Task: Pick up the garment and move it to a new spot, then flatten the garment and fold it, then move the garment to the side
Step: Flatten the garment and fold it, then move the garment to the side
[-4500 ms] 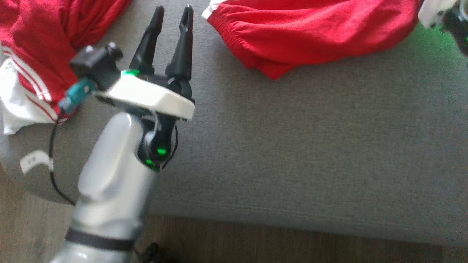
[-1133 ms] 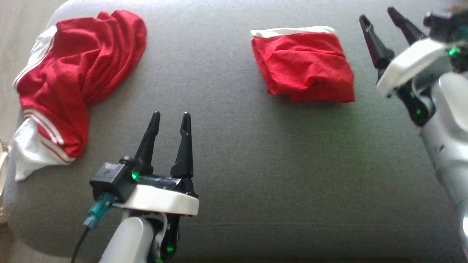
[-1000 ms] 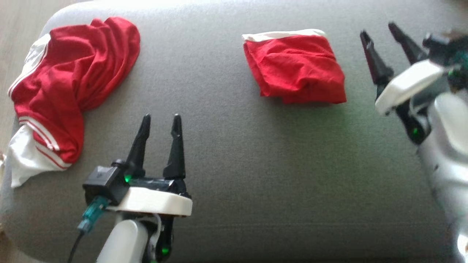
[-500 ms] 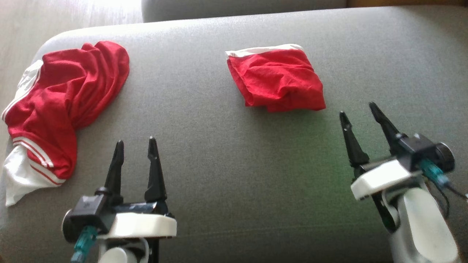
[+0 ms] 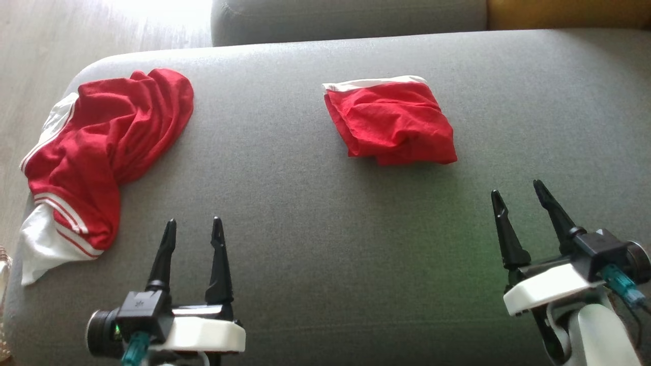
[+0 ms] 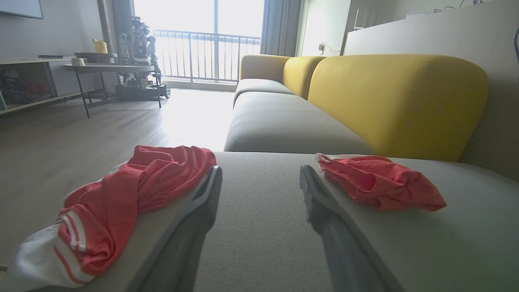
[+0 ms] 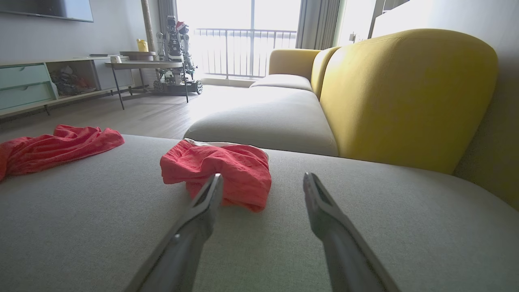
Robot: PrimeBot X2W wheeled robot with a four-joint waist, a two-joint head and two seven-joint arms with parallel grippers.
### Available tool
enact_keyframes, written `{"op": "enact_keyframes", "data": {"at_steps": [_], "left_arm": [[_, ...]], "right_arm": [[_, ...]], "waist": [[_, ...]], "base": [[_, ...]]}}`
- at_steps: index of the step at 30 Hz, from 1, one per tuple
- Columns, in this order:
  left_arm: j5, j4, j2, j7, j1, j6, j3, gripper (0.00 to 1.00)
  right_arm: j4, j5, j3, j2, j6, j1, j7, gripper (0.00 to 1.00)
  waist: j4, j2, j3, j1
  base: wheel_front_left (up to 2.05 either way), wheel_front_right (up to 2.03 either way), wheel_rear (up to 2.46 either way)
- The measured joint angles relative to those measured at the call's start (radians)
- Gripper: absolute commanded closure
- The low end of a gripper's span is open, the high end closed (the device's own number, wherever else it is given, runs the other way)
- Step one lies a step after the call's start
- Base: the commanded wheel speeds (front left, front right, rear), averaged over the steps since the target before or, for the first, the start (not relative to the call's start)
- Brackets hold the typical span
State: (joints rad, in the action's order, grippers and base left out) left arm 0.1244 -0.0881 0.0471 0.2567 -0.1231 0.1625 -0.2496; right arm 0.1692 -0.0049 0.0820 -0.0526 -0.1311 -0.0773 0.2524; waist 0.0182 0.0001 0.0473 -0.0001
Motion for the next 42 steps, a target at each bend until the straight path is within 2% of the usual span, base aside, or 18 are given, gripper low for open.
{"op": "enact_keyframes", "data": {"at_steps": [9, 17, 22, 26, 27, 34, 42], "left_arm": [[-0.010, 0.006, 0.000, 0.000, 0.000, 0.008, -0.004, 0.00], [-0.054, 0.035, 0.001, 0.000, 0.001, 0.027, -0.032, 0.00], [-0.070, 0.033, 0.001, 0.000, 0.012, 0.033, -0.041, 0.00], [-0.070, 0.033, 0.002, 0.000, 0.054, 0.036, -0.075, 0.00], [-0.070, 0.033, 0.002, 0.000, 0.081, 0.036, -0.094, 0.00], [-0.070, 0.046, 0.001, 0.000, 0.159, 0.032, -0.132, 0.00], [-0.070, 0.061, 0.001, 0.000, 0.203, 0.033, -0.162, 0.00]], "right_arm": [[0.000, 0.000, -0.002, 0.001, 0.000, 0.010, 0.000, 0.00], [0.058, 0.068, 0.004, 0.001, 0.000, -0.001, 0.000, 0.00], [0.190, 0.232, 0.004, 0.001, 0.000, -0.112, 0.000, 0.00], [0.323, 0.312, 0.006, 0.001, 0.000, -0.279, -0.003, 0.00], [0.393, 0.352, 0.009, 0.000, 0.000, -0.360, -0.036, 0.00], [0.564, 0.403, 0.039, -0.011, 0.000, -0.561, -0.140, 0.00], [0.772, 0.439, 0.075, -0.063, 0.000, -0.695, -0.201, 0.00]], "waist": [[0.004, 0.0000, -0.007, 0.0000], [0.019, 0.0000, 0.013, 0.0000], [0.031, 0.0000, 0.047, 0.0000], [0.041, 0.0000, 0.089, 0.0002], [0.047, 0.0000, 0.114, 0.0002], [0.077, 0.0000, 0.191, 0.0004], [0.116, 0.0000, 0.257, 0.0003]], "base": [[0.00, 0.00, 0.00], [0.00, 0.00, 0.00], [0.00, 0.00, 0.00], [0.00, 0.00, 0.00], [0.00, 0.00, 0.00], [0.00, 0.00, 0.00], [0.00, 0.00, 0.00]]}}
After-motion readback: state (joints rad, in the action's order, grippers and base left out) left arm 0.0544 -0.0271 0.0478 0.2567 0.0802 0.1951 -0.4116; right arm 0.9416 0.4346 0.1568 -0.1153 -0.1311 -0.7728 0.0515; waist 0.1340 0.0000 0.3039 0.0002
